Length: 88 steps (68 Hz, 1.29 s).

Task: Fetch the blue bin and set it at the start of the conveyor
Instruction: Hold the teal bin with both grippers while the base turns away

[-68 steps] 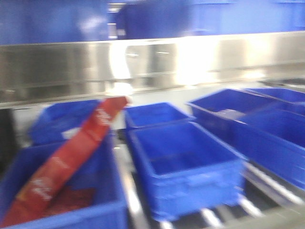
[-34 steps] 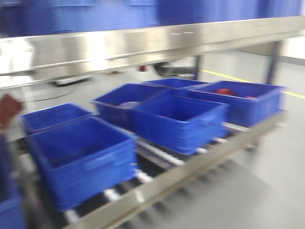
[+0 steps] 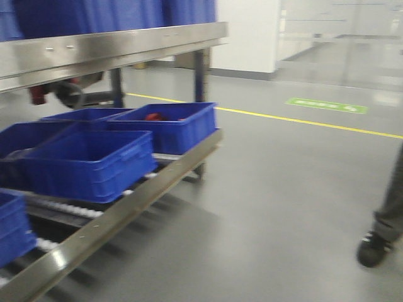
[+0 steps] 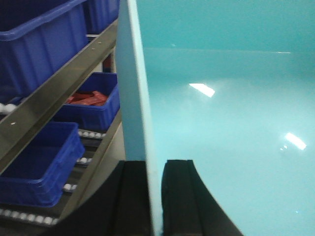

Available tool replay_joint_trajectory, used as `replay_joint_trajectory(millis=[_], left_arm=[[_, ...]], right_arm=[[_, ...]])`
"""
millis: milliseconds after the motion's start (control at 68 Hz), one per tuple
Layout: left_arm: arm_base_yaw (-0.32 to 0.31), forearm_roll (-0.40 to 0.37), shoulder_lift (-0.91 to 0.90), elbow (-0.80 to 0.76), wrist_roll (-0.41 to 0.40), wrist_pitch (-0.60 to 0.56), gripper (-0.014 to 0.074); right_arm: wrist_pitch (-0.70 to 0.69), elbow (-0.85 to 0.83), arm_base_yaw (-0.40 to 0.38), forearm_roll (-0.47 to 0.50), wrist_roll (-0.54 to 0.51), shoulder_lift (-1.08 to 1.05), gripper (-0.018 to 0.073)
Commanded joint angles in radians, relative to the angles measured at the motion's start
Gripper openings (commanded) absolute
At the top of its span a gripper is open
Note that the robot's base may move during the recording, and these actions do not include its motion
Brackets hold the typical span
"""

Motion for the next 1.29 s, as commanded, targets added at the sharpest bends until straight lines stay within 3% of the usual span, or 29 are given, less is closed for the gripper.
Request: replay_joint_trajectory(millis=[0, 1279], left_arm=[[-0.018, -0.088, -0.01, -0.013, 0.0, -0.054, -0.0111], [-0.018, -0.088, -0.01, -0.013, 0.0, -0.054, -0.0111]], right_arm=[[-0.098, -0.007, 0.015, 0.056, -0.025, -0.009, -0.0153], [-0.098, -0.007, 0.015, 0.056, -0.025, -0.009, -0.0153]])
